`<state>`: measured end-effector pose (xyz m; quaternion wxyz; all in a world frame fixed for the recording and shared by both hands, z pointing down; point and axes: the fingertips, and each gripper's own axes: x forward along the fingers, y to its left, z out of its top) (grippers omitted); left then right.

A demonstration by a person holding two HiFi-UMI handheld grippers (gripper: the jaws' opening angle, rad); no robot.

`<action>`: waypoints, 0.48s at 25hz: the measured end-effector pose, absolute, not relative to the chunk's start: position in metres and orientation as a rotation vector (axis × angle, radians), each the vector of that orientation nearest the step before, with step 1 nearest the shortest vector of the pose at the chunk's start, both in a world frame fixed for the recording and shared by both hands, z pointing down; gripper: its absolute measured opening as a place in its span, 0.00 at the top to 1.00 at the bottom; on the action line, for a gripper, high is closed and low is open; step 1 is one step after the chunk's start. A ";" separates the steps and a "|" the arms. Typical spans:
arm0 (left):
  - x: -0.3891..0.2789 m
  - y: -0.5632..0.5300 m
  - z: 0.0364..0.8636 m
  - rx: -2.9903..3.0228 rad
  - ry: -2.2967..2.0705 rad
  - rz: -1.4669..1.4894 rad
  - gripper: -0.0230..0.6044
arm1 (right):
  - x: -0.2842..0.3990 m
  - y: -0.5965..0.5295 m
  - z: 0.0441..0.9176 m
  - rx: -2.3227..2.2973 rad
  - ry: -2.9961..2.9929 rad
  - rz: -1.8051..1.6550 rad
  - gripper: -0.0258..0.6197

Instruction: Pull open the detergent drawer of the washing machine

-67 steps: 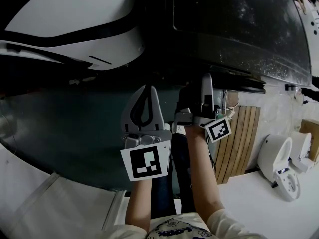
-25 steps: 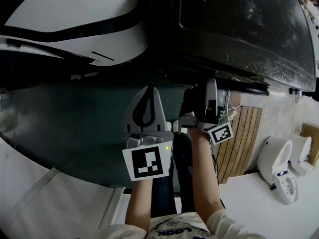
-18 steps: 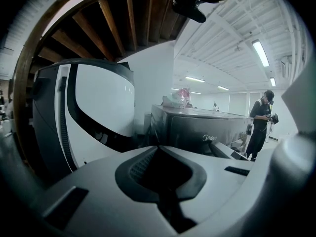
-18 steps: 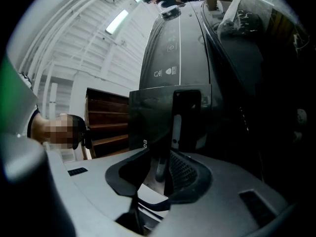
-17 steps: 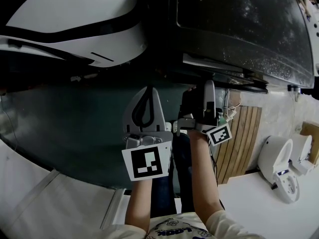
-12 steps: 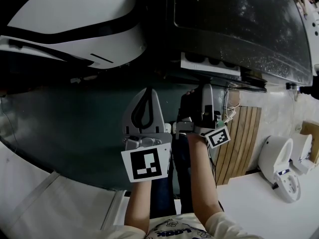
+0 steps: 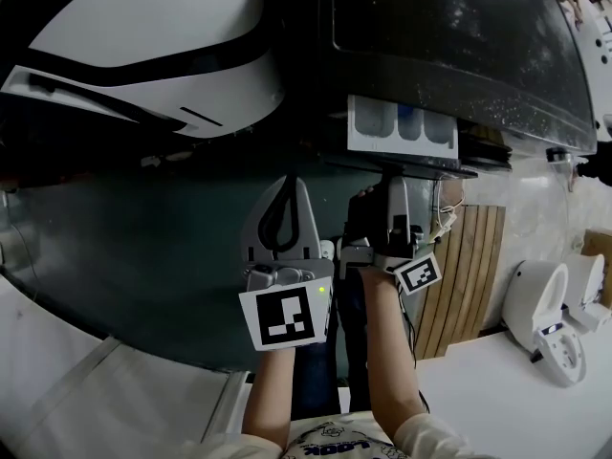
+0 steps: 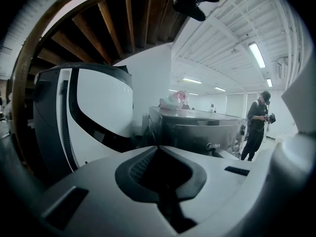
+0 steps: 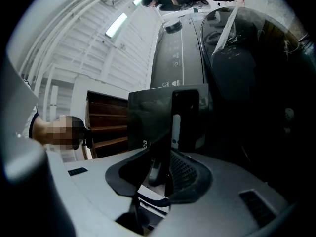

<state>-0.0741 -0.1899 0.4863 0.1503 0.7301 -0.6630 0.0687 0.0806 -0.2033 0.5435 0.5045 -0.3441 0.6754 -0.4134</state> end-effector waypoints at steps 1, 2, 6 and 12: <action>-0.074 -0.189 0.486 2.101 -1.902 0.197 0.94 | 0.081 -0.201 0.543 -0.831 1.629 -0.997 0.76; -0.075 -0.188 0.485 2.104 -1.900 0.197 0.94 | 0.080 -0.198 0.544 -0.830 1.628 -0.996 0.76; -0.076 -0.182 0.484 2.118 -1.888 0.195 0.94 | 0.080 -0.187 0.543 -0.831 1.628 -0.989 0.76; -0.074 -0.176 0.482 2.145 -1.863 0.191 0.94 | 0.082 -0.174 0.543 -0.844 1.623 -0.982 0.76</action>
